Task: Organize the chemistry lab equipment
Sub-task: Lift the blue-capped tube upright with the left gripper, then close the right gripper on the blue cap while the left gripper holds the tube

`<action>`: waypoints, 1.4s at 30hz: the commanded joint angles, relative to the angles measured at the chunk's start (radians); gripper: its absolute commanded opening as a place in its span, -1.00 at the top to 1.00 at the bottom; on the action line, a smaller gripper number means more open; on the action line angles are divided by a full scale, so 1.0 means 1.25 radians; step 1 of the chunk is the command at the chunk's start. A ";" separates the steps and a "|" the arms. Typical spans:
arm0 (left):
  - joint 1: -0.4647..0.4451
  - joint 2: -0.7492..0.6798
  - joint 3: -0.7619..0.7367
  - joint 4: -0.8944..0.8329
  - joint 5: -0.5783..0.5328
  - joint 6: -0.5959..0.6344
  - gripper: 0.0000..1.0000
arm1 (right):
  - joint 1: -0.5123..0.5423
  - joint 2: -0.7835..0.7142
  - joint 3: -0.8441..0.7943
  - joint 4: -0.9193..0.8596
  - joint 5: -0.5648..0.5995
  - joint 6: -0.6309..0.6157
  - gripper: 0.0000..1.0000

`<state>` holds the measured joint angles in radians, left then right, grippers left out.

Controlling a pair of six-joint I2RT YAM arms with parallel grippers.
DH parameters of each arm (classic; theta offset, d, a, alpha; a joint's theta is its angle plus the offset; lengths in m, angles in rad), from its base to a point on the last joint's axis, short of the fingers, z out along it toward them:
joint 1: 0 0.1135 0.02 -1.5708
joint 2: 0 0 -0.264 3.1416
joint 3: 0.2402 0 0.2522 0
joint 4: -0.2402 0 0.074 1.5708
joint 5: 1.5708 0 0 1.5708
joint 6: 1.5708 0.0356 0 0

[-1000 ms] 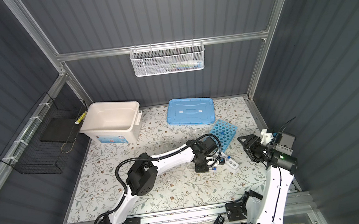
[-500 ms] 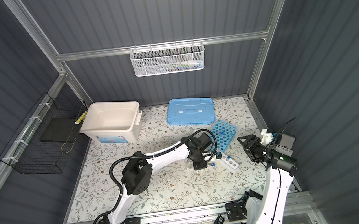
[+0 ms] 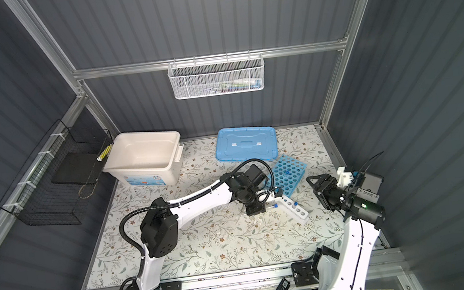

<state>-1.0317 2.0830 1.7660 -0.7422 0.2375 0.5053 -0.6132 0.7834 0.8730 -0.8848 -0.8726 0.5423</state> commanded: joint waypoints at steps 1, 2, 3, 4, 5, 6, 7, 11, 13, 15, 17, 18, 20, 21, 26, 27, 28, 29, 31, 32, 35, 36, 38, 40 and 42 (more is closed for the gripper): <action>0.011 -0.060 -0.017 0.021 0.042 -0.029 0.68 | 0.016 -0.007 0.019 -0.010 -0.025 -0.003 -0.32; 0.014 -0.072 -0.020 0.027 0.048 -0.034 0.68 | 0.026 -0.009 0.018 -0.006 -0.024 -0.001 -0.32; 0.016 -0.083 -0.025 0.035 0.055 -0.040 0.68 | 0.036 -0.012 0.019 -0.005 -0.021 0.002 -0.31; 0.019 -0.097 -0.030 0.047 0.063 -0.047 0.68 | 0.049 -0.015 0.021 -0.005 -0.019 0.005 -0.30; 0.024 -0.109 -0.036 0.061 0.068 -0.056 0.68 | 0.067 -0.017 0.024 -0.004 -0.016 0.009 -0.30; 0.027 -0.119 -0.041 0.070 0.068 -0.063 0.67 | 0.086 -0.017 0.029 -0.004 -0.007 0.013 -0.29; 0.031 -0.131 -0.046 0.079 0.096 -0.071 0.66 | 0.111 -0.018 0.035 -0.004 0.009 0.022 -0.29; 0.048 -0.167 -0.054 0.100 0.109 -0.095 0.65 | 0.227 -0.019 0.037 0.040 0.066 0.087 -0.29; 0.051 -0.185 -0.068 0.121 0.107 -0.101 0.66 | 0.282 -0.020 0.028 0.079 0.086 0.128 -0.27; 0.055 -0.199 -0.075 0.134 0.108 -0.104 0.66 | 0.327 -0.023 0.020 0.118 0.106 0.162 -0.28; 0.062 -0.209 -0.074 0.139 0.109 -0.110 0.65 | 0.370 -0.026 0.013 0.152 0.127 0.190 -0.27; 0.065 -0.213 -0.076 0.144 0.109 -0.112 0.66 | 0.384 -0.029 0.009 0.168 0.133 0.201 -0.27; 0.071 -0.223 -0.083 0.161 0.114 -0.120 0.66 | 0.411 -0.035 -0.001 0.202 0.141 0.226 -0.26; 0.075 -0.225 -0.084 0.167 0.118 -0.125 0.66 | 0.424 -0.039 -0.008 0.218 0.144 0.236 -0.25; 0.089 -0.244 -0.096 0.210 0.147 -0.159 0.67 | 0.508 -0.040 -0.032 0.282 0.195 0.263 -0.21; 0.091 -0.246 -0.098 0.214 0.150 -0.163 0.67 | 0.524 -0.037 -0.033 0.289 0.210 0.265 -0.20; 0.092 -0.248 -0.099 0.218 0.152 -0.167 0.67 | 0.542 -0.033 -0.032 0.296 0.222 0.267 -0.20; 0.093 -0.249 -0.100 0.221 0.152 -0.169 0.67 | 0.559 -0.028 -0.030 0.303 0.236 0.269 -0.19; 0.094 -0.247 -0.099 0.220 0.153 -0.172 0.66 | 0.593 -0.017 -0.020 0.304 0.273 0.266 -0.18; 0.094 -0.248 -0.099 0.221 0.154 -0.171 0.67 | 0.610 -0.009 -0.013 0.304 0.292 0.264 -0.18; 0.094 -0.247 -0.100 0.222 0.156 -0.174 0.67 | 0.657 0.015 0.003 0.305 0.343 0.256 -0.15; 0.094 -0.247 -0.099 0.222 0.155 -0.174 0.67 | 0.671 0.021 0.008 0.307 0.359 0.256 -0.15; 0.094 -0.248 -0.100 0.225 0.156 -0.175 0.66 | 0.699 0.032 0.013 0.314 0.394 0.255 -0.11; 0.095 -0.249 -0.099 0.226 0.156 -0.176 0.67 | 0.716 0.038 0.018 0.324 0.419 0.256 -0.09; 0.095 -0.248 -0.099 0.226 0.156 -0.176 0.67 | 0.726 0.043 0.023 0.326 0.454 0.255 -0.07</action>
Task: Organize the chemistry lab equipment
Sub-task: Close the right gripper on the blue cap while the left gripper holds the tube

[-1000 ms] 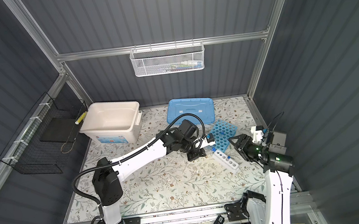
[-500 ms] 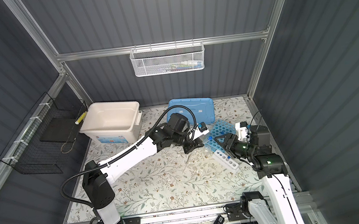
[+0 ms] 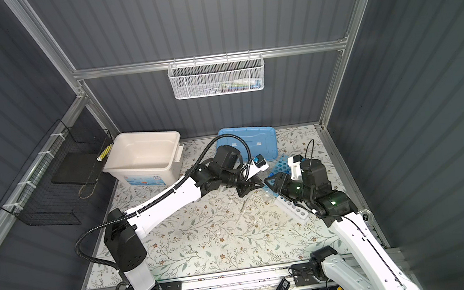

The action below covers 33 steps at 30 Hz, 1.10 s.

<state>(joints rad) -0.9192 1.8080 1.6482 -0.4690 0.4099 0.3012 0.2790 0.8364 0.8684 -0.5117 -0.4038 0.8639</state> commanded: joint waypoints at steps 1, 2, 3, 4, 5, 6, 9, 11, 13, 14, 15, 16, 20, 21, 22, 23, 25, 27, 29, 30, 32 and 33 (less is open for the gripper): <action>0.005 -0.028 -0.005 0.007 0.018 -0.013 0.67 | 0.015 0.005 0.030 0.028 0.085 -0.003 -0.05; 0.006 -0.028 -0.005 0.007 0.018 -0.013 0.67 | 0.016 0.010 0.033 0.027 0.088 -0.003 -0.04; 0.006 -0.028 -0.005 0.007 0.019 -0.013 0.67 | 0.018 0.014 0.036 0.026 0.093 -0.004 -0.02; 0.006 -0.029 -0.005 0.006 0.020 -0.013 0.67 | 0.020 0.016 0.037 0.026 0.099 -0.004 -0.01; 0.005 -0.030 -0.007 0.008 0.019 -0.014 0.67 | 0.020 0.017 0.039 0.026 0.102 -0.006 0.00; 0.006 -0.031 -0.009 0.010 0.019 -0.014 0.67 | 0.020 0.019 0.041 0.026 0.108 -0.007 0.01; 0.006 -0.034 -0.013 0.014 0.020 -0.016 0.68 | 0.022 0.030 0.042 0.034 0.108 -0.007 0.05; 0.008 -0.032 -0.012 0.013 0.021 -0.018 0.67 | 0.024 0.036 0.040 0.042 0.106 -0.006 0.07; 0.009 -0.032 -0.015 0.015 0.021 -0.018 0.68 | 0.027 0.039 0.041 0.047 0.107 -0.005 0.10; 0.008 -0.032 -0.016 0.016 0.022 -0.018 0.67 | 0.029 0.041 0.043 0.047 0.109 -0.007 0.11; 0.009 -0.031 -0.017 0.016 0.021 -0.018 0.67 | 0.033 0.044 0.044 0.045 0.112 -0.006 0.13; 0.009 -0.032 -0.018 0.018 0.021 -0.019 0.67 | 0.035 0.046 0.045 0.044 0.114 -0.007 0.14; 0.009 -0.030 -0.019 0.019 0.023 -0.021 0.67 | 0.050 0.054 0.046 0.048 0.127 -0.006 0.17; 0.009 -0.031 -0.019 0.019 0.025 -0.021 0.68 | 0.055 0.055 0.046 0.051 0.130 -0.007 0.17; 0.010 -0.031 -0.019 0.019 0.024 -0.021 0.68 | 0.059 0.057 0.047 0.052 0.135 -0.007 0.18; 0.009 -0.031 -0.019 0.020 0.024 -0.021 0.68 | 0.062 0.059 0.048 0.052 0.139 -0.007 0.20; 0.009 -0.031 -0.018 0.020 0.025 -0.021 0.68 | 0.068 0.065 0.051 0.054 0.145 -0.008 0.22; 0.010 -0.030 -0.018 0.019 0.026 -0.021 0.68 | 0.072 0.071 0.054 0.053 0.148 -0.011 0.26; 0.009 -0.032 -0.019 0.020 0.026 -0.022 0.68 | 0.074 0.077 0.055 0.056 0.149 -0.011 0.29; 0.010 -0.032 -0.019 0.020 0.026 -0.024 0.68 | 0.076 0.079 0.055 0.059 0.147 -0.012 0.31; 0.009 -0.033 -0.020 0.022 0.025 -0.023 0.68 | 0.077 0.083 0.056 0.062 0.146 -0.012 0.35; 0.009 -0.034 -0.020 0.022 0.025 -0.021 0.68 | 0.077 0.084 0.057 0.062 0.146 -0.012 0.38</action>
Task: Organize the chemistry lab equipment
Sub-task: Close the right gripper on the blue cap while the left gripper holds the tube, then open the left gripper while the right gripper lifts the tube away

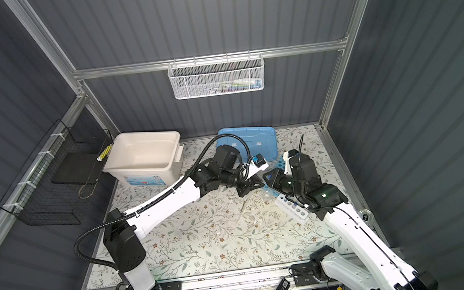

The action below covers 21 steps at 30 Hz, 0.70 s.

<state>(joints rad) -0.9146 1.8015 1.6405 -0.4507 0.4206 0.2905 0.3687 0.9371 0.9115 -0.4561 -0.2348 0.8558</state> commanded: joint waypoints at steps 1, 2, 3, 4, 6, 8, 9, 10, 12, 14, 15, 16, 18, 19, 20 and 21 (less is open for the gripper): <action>0.006 -0.029 -0.015 0.007 0.017 -0.014 0.68 | 0.006 0.005 0.024 0.018 0.012 -0.006 0.41; 0.006 -0.030 -0.016 0.008 0.017 -0.015 0.68 | 0.007 0.005 0.023 0.017 0.013 -0.005 0.44; 0.006 -0.030 -0.017 0.009 0.017 -0.015 0.68 | 0.008 0.004 0.023 0.018 0.013 -0.006 0.47; 0.006 -0.030 -0.017 0.010 0.017 -0.015 0.68 | 0.007 0.004 0.022 0.018 0.015 -0.006 0.49; 0.005 -0.029 -0.017 0.011 0.018 -0.015 0.68 | 0.009 0.003 0.021 0.019 0.014 -0.006 0.54; 0.006 -0.029 -0.019 0.013 0.019 -0.016 0.68 | 0.010 0.003 0.019 0.019 0.018 -0.004 0.58; 0.006 -0.029 -0.019 0.013 0.018 -0.016 0.68 | 0.012 0.002 0.017 0.020 0.020 -0.004 0.60; 0.006 -0.030 -0.021 0.014 0.019 -0.017 0.66 | 0.012 0.002 0.016 0.022 0.020 -0.006 0.62; 0.006 -0.032 -0.027 0.020 0.018 -0.019 0.60 | 0.013 0.005 0.014 0.024 0.018 -0.005 0.66; 0.005 -0.037 -0.030 0.026 0.016 -0.021 0.53 | 0.013 0.006 0.014 0.025 0.019 -0.005 0.68; 0.006 -0.039 -0.032 0.029 0.014 -0.022 0.46 | 0.014 0.006 0.014 0.025 0.019 -0.006 0.69; 0.007 -0.041 -0.035 0.033 0.012 -0.024 0.39 | 0.014 0.006 0.014 0.025 0.020 -0.006 0.70; 0.007 -0.043 -0.036 0.037 0.013 -0.026 0.23 | 0.014 0.005 0.016 0.022 0.024 -0.007 0.72; 0.007 -0.046 -0.037 0.038 0.014 -0.029 0.01 | 0.014 0.004 0.018 0.018 0.028 -0.007 0.73; 0.007 -0.051 -0.039 0.042 0.013 -0.033 -0.09 | 0.014 0.004 0.020 0.016 0.031 -0.011 0.73; 0.007 -0.055 -0.045 0.049 0.014 -0.034 -0.17 | 0.014 0.004 0.024 0.008 0.035 -0.016 0.73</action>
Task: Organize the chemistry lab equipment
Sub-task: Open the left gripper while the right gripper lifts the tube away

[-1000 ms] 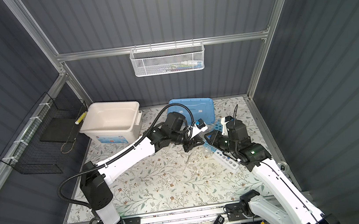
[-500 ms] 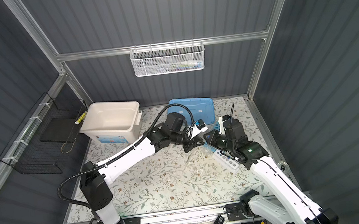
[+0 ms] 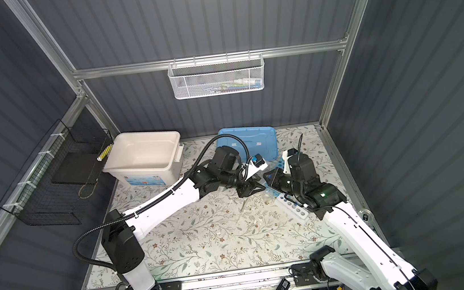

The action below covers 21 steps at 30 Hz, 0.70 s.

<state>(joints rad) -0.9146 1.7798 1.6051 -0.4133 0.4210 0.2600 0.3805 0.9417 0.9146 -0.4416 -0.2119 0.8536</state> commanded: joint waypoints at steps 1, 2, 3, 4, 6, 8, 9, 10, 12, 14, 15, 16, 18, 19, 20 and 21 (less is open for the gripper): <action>0.006 -0.044 -0.023 0.026 0.014 -0.012 -0.28 | 0.005 0.001 0.028 -0.013 0.024 -0.022 0.74; 0.007 -0.050 -0.028 0.032 0.011 -0.014 -0.37 | 0.004 0.002 0.034 -0.021 0.030 -0.029 0.74; 0.007 -0.058 -0.034 0.038 0.007 -0.020 -0.45 | 0.005 0.004 0.044 -0.035 0.040 -0.041 0.74; 0.007 -0.068 -0.040 0.041 0.008 -0.019 -0.51 | 0.005 0.007 0.056 -0.054 0.056 -0.052 0.74; 0.007 -0.088 -0.054 0.050 -0.004 -0.025 -0.69 | 0.005 0.013 0.088 -0.097 0.087 -0.080 0.75; 0.008 -0.113 -0.070 0.060 -0.020 -0.030 -0.86 | 0.005 0.019 0.119 -0.134 0.122 -0.109 0.74; 0.008 -0.126 -0.080 0.064 -0.026 -0.032 -0.99 | 0.005 0.022 0.137 -0.152 0.141 -0.125 0.74; 0.010 -0.138 -0.088 0.067 -0.032 -0.034 -1.00 | 0.004 0.028 0.160 -0.169 0.154 -0.144 0.74; 0.014 -0.154 -0.094 0.063 -0.040 -0.036 -0.99 | 0.003 0.046 0.212 -0.211 0.185 -0.175 0.74; 0.016 -0.163 -0.102 0.062 -0.056 -0.039 -1.00 | 0.001 0.070 0.267 -0.250 0.228 -0.204 0.74; 0.019 -0.168 -0.105 0.062 -0.066 -0.042 -0.99 | -0.001 0.083 0.294 -0.266 0.252 -0.219 0.74; 0.021 -0.171 -0.108 0.062 -0.067 -0.044 -0.99 | -0.004 0.094 0.313 -0.277 0.271 -0.231 0.74; 0.025 -0.175 -0.111 0.058 -0.106 -0.053 -0.99 | -0.016 0.118 0.354 -0.298 0.308 -0.255 0.74; 0.024 -0.178 -0.111 0.054 -0.117 -0.055 -0.99 | -0.025 0.130 0.369 -0.307 0.319 -0.265 0.74; 0.025 -0.180 -0.113 0.051 -0.127 -0.059 -0.99 | -0.036 0.135 0.387 -0.313 0.326 -0.277 0.75; 0.025 -0.183 -0.116 0.048 -0.137 -0.060 -1.00 | -0.050 0.160 0.398 -0.313 0.329 -0.288 0.75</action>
<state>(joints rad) -0.8902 1.5730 1.4776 -0.3431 0.3061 0.2081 0.3485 1.1011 1.3708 -0.7601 0.1143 0.5713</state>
